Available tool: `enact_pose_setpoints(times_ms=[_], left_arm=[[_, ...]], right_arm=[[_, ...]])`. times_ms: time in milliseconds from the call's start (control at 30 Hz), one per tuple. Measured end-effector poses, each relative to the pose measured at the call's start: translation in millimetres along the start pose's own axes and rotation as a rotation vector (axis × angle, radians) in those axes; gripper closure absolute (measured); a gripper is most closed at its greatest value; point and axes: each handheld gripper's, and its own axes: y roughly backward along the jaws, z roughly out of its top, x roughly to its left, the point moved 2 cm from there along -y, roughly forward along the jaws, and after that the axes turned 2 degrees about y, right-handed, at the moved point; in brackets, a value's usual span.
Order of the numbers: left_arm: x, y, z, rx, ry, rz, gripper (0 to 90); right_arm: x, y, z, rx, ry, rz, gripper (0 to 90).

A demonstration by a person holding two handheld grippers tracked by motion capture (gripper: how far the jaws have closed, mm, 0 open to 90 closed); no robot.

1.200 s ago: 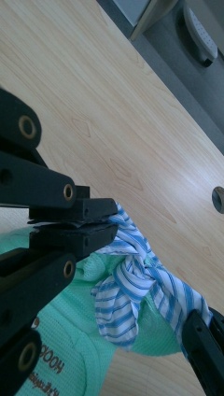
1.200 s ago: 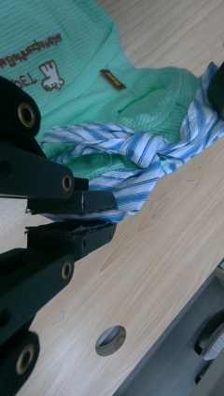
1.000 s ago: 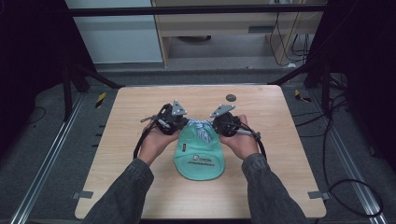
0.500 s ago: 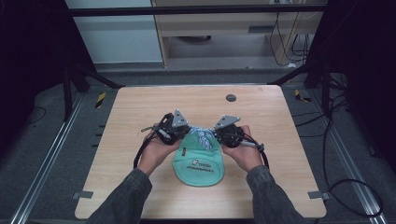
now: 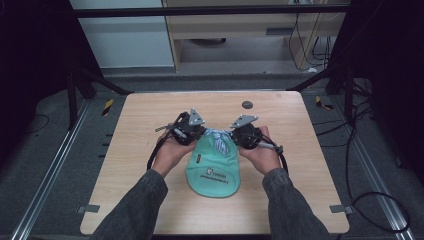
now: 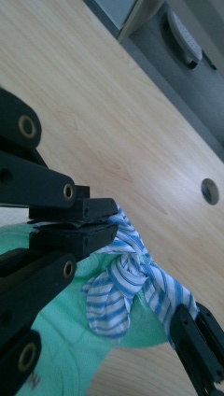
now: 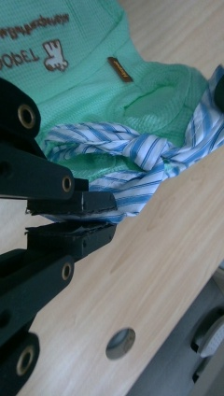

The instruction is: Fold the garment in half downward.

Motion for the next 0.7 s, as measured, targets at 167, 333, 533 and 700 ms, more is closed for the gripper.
enact_pose_setpoints(times_ms=[167,333,533,700], left_arm=[[-1.2,3.4,1.0,-0.006,-0.031,0.008,87.0],[-13.0,7.7,-17.5,-0.012,-0.076,0.012,86.9],[-21.3,12.0,-36.0,-0.037,-0.06,-0.003,86.8],[-25.5,16.6,-44.7,-0.05,-0.056,-0.011,86.7]], right_arm=[[-5.0,2.1,5.3,-0.003,0.004,-0.018,83.9],[8.3,2.8,-3.7,-0.003,0.037,-0.005,83.5],[28.2,2.3,-17.6,-0.006,0.07,-0.004,83.3],[39.7,6.5,-24.9,-0.031,0.065,0.001,82.9]])
